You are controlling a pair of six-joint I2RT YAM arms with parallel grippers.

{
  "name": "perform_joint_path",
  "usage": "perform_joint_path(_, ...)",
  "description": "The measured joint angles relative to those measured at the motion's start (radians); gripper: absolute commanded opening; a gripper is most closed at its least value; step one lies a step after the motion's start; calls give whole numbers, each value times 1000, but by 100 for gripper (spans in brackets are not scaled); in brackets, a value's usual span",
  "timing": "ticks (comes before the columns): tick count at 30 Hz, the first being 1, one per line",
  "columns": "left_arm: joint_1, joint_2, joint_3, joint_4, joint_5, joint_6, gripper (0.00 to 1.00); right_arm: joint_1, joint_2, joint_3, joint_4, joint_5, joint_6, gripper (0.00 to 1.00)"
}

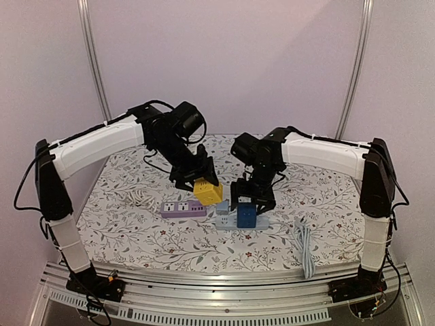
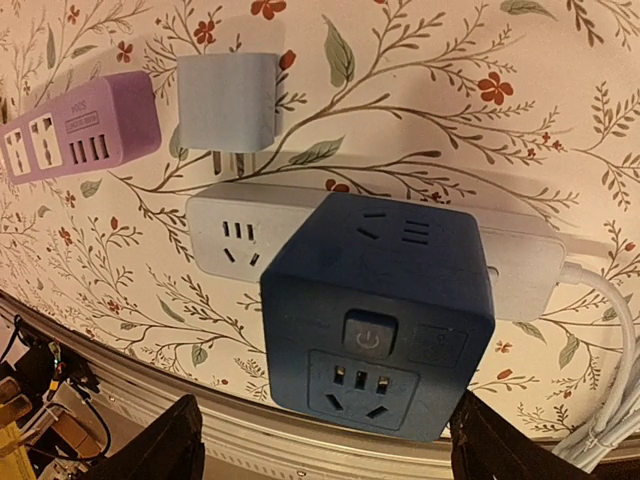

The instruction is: Insert the plug

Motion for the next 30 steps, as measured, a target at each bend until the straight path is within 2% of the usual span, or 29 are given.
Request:
perform_joint_path(7,-26,51,52,-39,-38,13,0,0,-3,143,-91,35,-58,90)
perform_joint_path(11,-41,90,84,-68,-59,18,0,-6,-35,159,-159,91,-90,91)
perform_joint_path(22,-85,256,224,-152,-113,21,0,-99,-342,-46,-230,245,-69,95)
perform_joint_path(30,-107,319,251,-181,-129,-2,0,-113,-501,-169,-237,307,-23,95)
